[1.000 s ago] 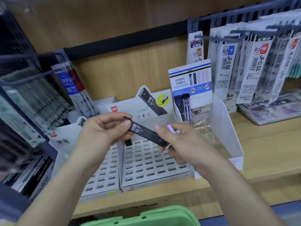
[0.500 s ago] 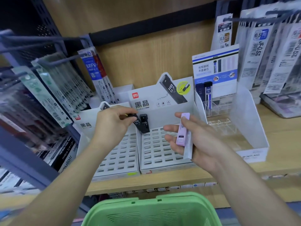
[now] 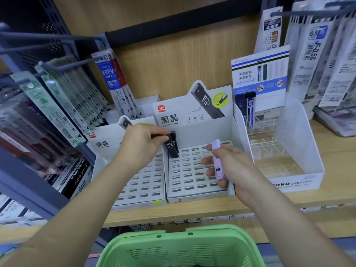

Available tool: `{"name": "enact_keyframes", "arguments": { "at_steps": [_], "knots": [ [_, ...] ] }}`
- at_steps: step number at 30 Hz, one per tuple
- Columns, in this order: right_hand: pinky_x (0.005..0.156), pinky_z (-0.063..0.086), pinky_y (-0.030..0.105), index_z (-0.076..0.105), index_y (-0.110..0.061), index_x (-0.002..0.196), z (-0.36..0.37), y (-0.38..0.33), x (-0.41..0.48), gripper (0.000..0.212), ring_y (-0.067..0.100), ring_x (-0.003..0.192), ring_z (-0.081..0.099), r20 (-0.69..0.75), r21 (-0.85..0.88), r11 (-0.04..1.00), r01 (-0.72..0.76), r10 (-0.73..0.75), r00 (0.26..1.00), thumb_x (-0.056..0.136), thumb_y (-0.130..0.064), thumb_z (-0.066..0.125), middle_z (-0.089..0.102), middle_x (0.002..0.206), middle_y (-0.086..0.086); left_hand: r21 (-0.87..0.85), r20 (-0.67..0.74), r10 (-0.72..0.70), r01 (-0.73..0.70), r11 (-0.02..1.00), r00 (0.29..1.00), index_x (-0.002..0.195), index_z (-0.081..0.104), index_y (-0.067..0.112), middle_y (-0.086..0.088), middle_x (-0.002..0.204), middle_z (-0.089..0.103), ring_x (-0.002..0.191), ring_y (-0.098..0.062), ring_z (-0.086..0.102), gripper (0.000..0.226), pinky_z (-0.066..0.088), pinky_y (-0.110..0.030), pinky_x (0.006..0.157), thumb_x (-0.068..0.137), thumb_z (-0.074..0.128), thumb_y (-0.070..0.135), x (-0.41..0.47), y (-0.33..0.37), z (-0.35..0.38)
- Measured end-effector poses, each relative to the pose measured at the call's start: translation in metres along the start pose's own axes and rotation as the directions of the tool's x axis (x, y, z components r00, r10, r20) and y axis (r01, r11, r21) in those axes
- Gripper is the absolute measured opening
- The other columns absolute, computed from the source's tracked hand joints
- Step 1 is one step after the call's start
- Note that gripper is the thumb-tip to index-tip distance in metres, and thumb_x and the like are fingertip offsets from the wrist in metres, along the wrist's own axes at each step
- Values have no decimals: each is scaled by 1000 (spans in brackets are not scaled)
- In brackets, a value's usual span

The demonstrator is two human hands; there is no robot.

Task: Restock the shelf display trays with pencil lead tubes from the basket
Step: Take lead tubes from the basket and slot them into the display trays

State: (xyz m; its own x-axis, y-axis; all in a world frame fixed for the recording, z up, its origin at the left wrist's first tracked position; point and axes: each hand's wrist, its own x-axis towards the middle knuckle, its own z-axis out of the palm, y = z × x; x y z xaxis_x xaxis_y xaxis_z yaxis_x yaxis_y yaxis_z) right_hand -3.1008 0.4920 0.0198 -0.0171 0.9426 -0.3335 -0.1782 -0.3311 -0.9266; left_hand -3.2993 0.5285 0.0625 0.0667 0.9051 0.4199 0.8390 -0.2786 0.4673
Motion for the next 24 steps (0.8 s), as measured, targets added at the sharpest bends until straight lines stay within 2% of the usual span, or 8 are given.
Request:
{"name": "enact_keyframes", "arguments": {
  "at_steps": [2,6,8,11,14,17,20,24],
  "knots": [
    [36,29,20,62,-17,116,0,3,2,22,11,48,59,4,-1,1000,0,0,1000,102,-16,45,60,89,8,50,-9,104,-103,993,995,96,77,11,0,95,70,89,-14,62,18,41,-13,87,80,73,4,3,-2,5],
    [35,30,20,60,-17,121,-1,7,2,24,12,49,64,12,-48,999,10,-10,1000,103,-15,45,53,90,8,100,-47,161,-156,983,986,90,77,8,-5,90,73,85,-20,65,16,39,-13,84,75,77,3,5,-4,14],
    [35,30,19,60,-19,119,-1,6,0,21,15,55,69,28,-55,998,24,-22,999,103,-17,46,55,89,8,124,-43,202,-195,973,978,89,77,8,-5,89,73,84,-23,65,15,41,-16,83,75,77,3,6,-5,16],
    [36,27,18,61,-19,112,-2,4,-4,13,19,62,73,46,-21,999,49,-48,998,101,-18,53,69,80,5,160,-48,231,-221,962,972,95,77,10,-4,94,71,89,-21,63,16,42,-19,86,82,71,3,3,-4,15],
    [35,27,17,62,-16,109,-3,0,-7,14,13,52,65,98,21,998,56,-58,994,97,-22,61,74,71,3,73,-81,131,-125,989,988,105,73,14,1,103,68,90,-13,60,25,42,-15,87,89,59,1,-7,0,9],
    [34,25,16,63,-13,105,-2,-1,-7,12,13,45,53,116,18,999,41,-43,992,99,-22,57,71,68,5,-143,-48,-93,85,986,995,96,73,24,12,89,68,73,-4,58,27,47,-16,78,90,58,3,-18,5,-1],
    [33,25,16,64,-12,109,0,-3,-11,13,16,48,52,215,27,1000,1,-7,977,98,-16,57,71,73,10,-454,104,-200,226,862,974,94,72,23,0,83,72,65,-6,61,21,54,-23,70,90,61,5,-35,19,-5],
    [34,25,15,69,-14,103,5,-3,-20,12,13,52,56,363,-120,991,63,-16,932,91,-15,67,69,74,4,-598,308,-189,344,724,932,103,71,14,-7,84,72,70,-13,66,19,57,-22,67,85,68,11,-57,35,-3]
  ]
}}
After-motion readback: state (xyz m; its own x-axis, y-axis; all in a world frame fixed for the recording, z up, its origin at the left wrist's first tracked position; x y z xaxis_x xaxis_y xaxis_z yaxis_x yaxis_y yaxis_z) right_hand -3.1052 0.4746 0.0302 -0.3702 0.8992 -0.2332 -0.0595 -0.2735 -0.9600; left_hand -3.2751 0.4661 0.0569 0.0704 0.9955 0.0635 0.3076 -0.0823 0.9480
